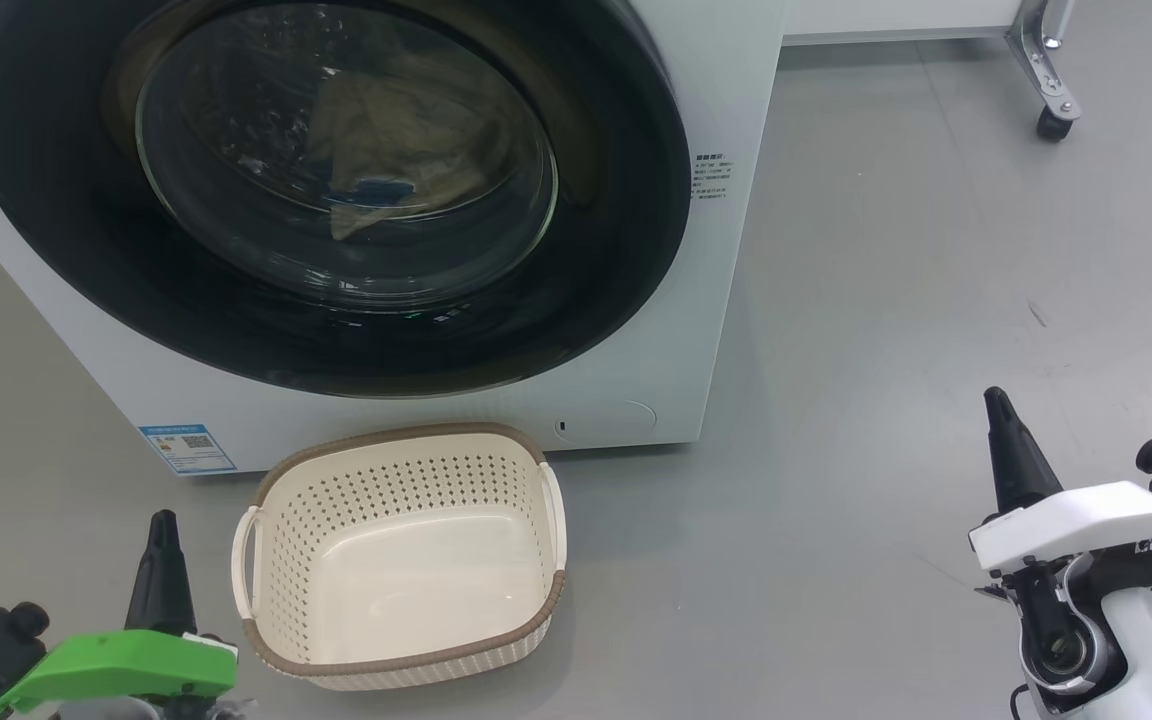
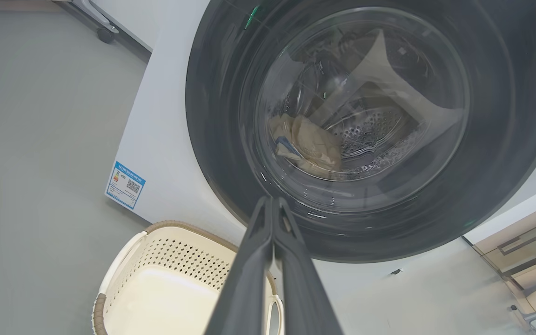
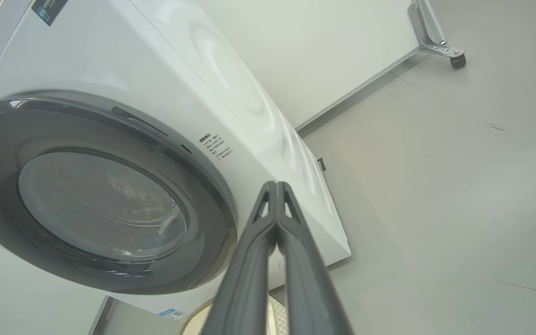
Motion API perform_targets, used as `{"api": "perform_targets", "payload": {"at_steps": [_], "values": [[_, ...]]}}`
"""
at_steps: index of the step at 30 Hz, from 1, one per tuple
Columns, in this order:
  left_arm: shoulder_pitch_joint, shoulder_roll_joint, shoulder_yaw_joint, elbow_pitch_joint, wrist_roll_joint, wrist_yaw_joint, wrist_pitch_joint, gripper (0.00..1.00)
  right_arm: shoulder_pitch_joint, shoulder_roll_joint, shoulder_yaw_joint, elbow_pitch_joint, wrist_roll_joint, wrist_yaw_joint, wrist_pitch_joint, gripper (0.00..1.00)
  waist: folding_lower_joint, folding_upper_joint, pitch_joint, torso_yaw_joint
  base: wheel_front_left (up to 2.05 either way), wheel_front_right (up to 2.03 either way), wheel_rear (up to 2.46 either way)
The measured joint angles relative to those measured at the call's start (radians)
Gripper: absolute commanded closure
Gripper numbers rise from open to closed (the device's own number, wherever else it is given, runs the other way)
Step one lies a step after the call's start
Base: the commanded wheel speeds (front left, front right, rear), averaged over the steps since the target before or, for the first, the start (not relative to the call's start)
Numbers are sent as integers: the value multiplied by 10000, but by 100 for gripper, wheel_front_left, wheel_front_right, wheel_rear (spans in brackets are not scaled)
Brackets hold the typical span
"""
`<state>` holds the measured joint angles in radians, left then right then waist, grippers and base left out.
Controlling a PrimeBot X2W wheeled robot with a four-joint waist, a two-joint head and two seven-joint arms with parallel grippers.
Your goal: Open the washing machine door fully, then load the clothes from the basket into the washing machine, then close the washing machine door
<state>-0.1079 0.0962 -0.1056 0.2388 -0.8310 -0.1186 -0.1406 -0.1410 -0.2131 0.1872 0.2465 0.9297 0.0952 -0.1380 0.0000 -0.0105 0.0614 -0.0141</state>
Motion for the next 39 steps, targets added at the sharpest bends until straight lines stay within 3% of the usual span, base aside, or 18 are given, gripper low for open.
{"api": "perform_targets", "payload": {"at_steps": [39], "values": [[105, -226, 892, -119, -4650, 257, 1319, 100, 357, 901, -1768, -136, 4071, -96, 1356, 100, 0, 0, -363, 83, 0, 0, 0]]}}
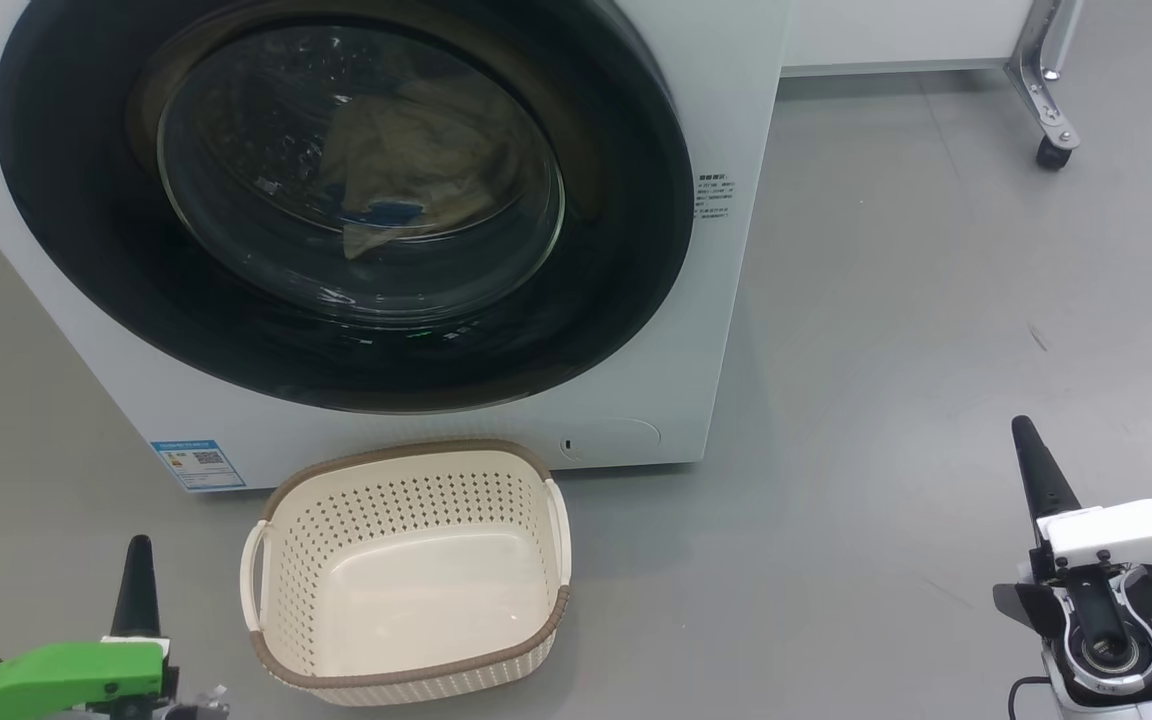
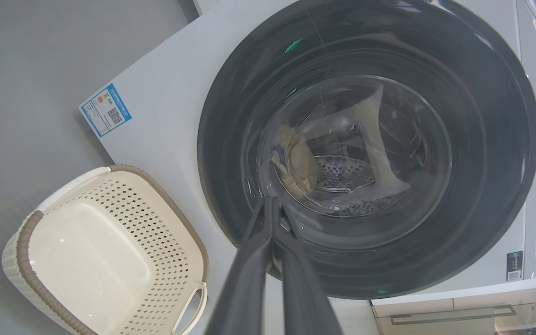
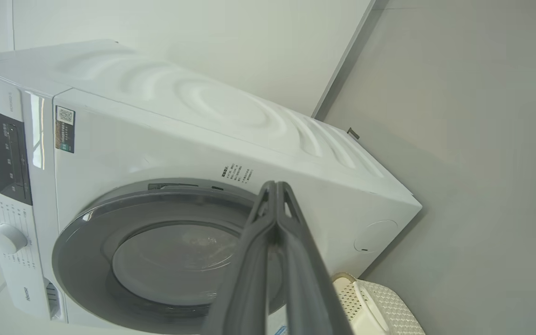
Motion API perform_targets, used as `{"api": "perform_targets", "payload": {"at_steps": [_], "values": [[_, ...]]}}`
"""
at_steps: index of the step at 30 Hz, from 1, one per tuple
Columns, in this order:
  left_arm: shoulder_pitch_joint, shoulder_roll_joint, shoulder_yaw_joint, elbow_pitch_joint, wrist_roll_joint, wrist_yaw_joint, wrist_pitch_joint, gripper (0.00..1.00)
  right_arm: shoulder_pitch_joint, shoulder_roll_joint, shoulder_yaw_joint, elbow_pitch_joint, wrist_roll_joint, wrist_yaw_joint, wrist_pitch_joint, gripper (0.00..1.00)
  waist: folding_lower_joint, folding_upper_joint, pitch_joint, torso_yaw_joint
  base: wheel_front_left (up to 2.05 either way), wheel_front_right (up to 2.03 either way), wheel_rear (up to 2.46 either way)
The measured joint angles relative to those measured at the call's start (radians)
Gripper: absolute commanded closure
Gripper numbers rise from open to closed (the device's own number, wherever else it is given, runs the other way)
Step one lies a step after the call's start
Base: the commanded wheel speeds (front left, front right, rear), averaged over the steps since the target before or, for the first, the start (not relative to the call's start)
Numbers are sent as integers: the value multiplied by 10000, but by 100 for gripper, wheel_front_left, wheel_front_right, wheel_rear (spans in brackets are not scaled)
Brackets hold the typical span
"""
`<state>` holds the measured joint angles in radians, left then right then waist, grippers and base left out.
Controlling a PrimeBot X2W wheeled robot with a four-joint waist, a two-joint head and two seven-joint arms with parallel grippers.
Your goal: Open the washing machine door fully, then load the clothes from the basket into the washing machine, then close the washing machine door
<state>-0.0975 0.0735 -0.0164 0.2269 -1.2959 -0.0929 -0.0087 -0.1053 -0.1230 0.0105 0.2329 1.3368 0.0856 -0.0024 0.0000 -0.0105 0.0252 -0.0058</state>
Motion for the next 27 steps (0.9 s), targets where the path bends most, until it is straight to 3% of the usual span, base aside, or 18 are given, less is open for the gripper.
{"api": "perform_targets", "payload": {"at_steps": [27], "values": [[38, -102, 564, -100, -3047, 88, 802, 100, 178, 614, -1135, -79, 2615, -6, 846, 100, 0, 0, -236, 54, 0, 0, 0]]}}
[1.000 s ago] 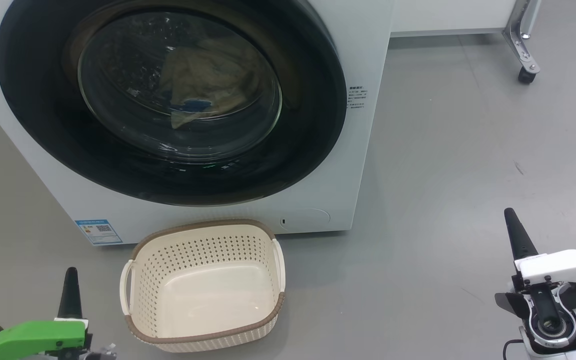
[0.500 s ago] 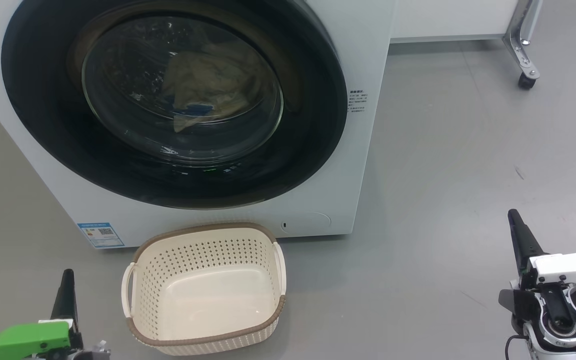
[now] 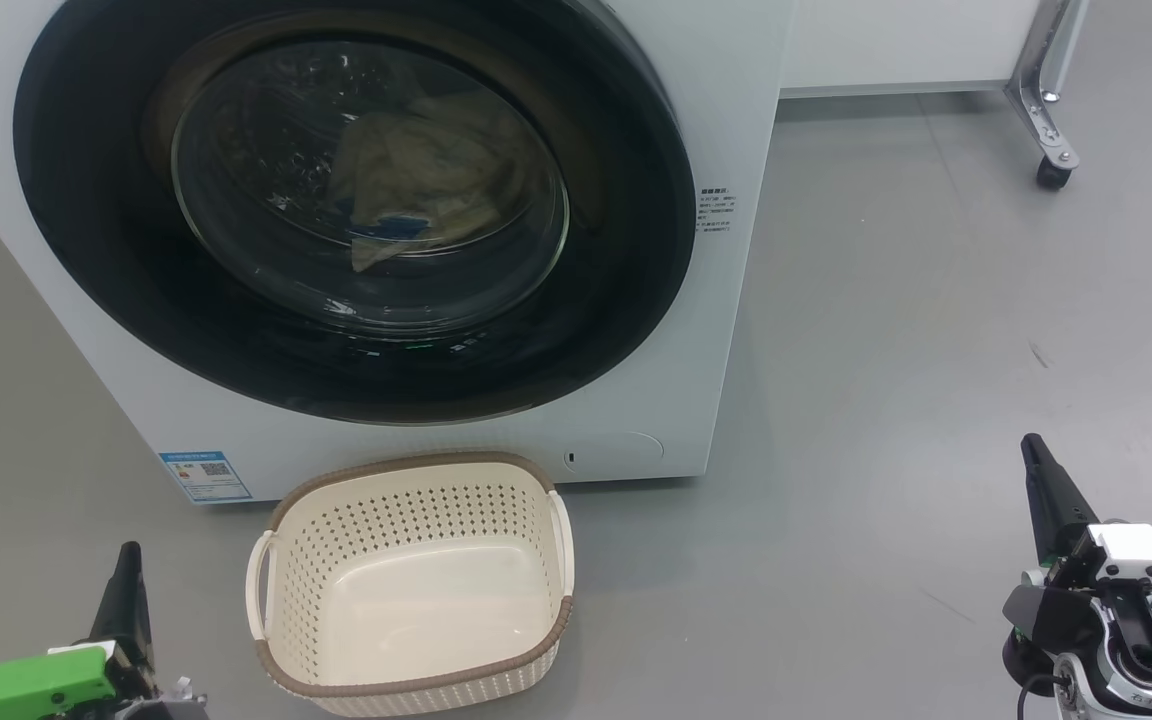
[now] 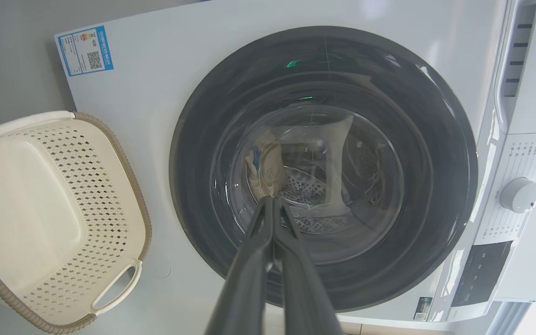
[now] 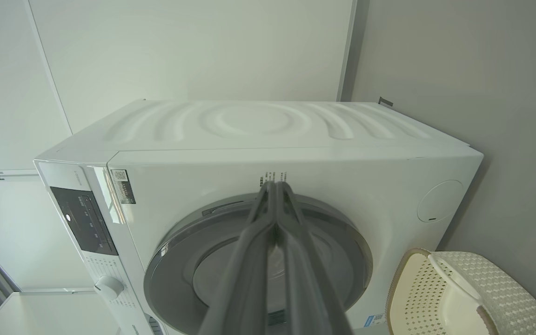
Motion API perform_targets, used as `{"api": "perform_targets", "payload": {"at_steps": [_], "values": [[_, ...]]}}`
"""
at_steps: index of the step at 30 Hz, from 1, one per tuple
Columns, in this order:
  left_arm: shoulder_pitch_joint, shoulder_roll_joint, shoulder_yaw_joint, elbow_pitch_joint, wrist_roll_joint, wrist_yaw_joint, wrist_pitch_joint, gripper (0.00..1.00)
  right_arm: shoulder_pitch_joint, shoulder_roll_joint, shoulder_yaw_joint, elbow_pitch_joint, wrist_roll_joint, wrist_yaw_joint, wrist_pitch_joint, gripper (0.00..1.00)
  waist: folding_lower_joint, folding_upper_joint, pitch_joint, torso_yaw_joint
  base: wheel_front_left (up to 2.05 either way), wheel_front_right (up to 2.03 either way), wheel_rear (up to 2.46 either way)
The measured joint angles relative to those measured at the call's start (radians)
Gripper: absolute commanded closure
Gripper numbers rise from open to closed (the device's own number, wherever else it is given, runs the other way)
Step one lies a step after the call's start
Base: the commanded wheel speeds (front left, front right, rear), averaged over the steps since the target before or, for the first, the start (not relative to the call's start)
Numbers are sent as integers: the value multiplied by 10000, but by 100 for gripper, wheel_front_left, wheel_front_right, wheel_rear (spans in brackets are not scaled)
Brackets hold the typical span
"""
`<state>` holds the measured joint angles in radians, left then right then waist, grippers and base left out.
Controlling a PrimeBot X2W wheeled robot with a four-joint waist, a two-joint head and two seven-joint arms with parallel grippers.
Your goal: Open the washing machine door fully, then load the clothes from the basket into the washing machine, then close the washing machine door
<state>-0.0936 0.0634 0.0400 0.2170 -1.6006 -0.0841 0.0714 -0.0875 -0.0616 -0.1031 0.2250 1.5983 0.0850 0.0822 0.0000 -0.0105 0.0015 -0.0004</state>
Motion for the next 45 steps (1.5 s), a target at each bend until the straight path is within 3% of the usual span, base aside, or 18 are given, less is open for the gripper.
{"api": "perform_targets", "payload": {"at_steps": [45], "values": [[15, -15, 92, -8, -328, 4, 79, 100, 29, 48, -105, -8, 201, -61, 61, 100, 0, 0, -14, 4, 0, 0, 0]]}}
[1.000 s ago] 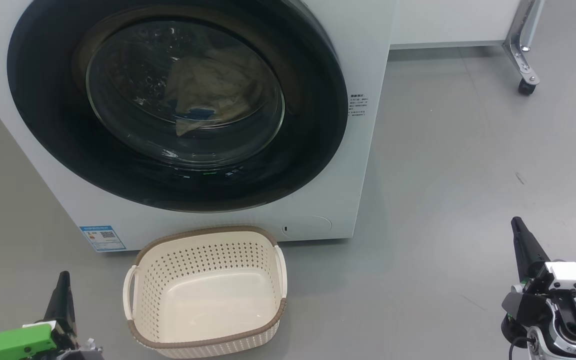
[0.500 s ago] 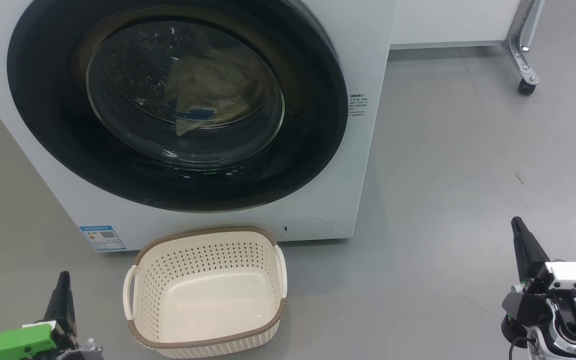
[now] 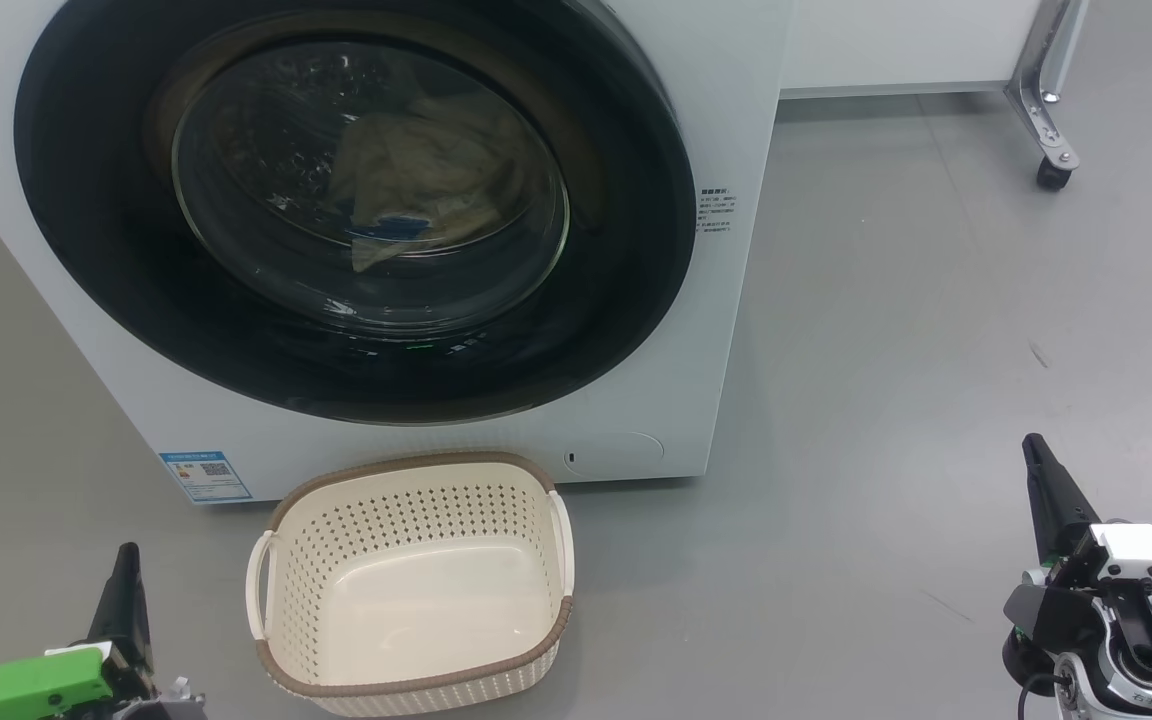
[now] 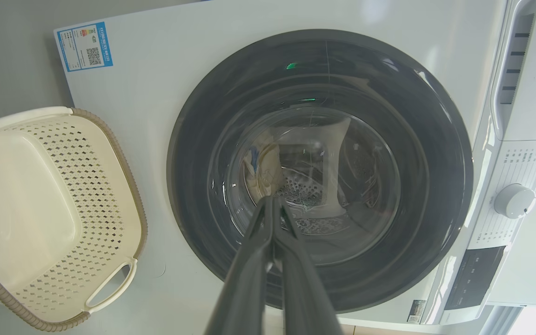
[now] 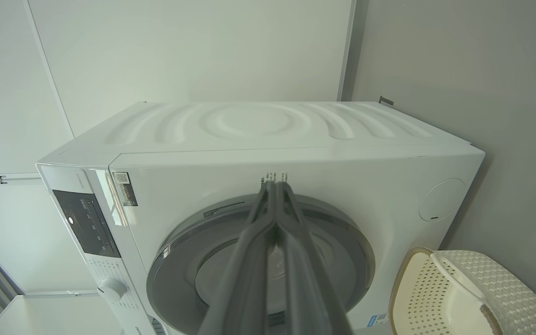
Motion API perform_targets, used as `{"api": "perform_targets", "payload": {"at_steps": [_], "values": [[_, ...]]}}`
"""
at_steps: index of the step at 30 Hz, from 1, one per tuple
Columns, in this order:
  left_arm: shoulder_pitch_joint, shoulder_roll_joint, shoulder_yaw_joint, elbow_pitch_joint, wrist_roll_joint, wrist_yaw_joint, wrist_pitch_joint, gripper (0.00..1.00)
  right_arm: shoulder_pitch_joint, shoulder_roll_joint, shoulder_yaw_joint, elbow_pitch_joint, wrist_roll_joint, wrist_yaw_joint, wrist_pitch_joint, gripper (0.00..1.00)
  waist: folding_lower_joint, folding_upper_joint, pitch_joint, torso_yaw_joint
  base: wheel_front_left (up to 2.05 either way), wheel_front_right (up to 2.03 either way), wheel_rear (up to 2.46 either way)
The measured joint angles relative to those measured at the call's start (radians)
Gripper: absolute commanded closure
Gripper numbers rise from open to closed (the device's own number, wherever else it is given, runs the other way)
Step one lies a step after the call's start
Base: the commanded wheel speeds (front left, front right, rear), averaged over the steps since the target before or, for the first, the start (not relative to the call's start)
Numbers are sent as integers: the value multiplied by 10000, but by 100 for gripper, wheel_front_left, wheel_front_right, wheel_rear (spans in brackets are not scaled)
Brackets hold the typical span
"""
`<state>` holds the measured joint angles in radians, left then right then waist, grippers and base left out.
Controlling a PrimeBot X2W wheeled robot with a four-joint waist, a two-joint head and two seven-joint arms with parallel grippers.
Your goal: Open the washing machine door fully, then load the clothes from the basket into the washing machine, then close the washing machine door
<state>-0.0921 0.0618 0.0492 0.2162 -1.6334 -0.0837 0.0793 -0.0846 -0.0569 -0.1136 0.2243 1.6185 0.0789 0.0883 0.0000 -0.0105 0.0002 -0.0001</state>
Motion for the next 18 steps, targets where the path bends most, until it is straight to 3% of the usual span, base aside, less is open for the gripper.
{"api": "perform_targets", "payload": {"at_steps": [18], "values": [[0, 0, 4, 2, 0, -2, 0, 100, 0, 2, -4, 0, 0, 0, 0, 100, 0, 1, -1, 0, 0, 0, 0]]}}
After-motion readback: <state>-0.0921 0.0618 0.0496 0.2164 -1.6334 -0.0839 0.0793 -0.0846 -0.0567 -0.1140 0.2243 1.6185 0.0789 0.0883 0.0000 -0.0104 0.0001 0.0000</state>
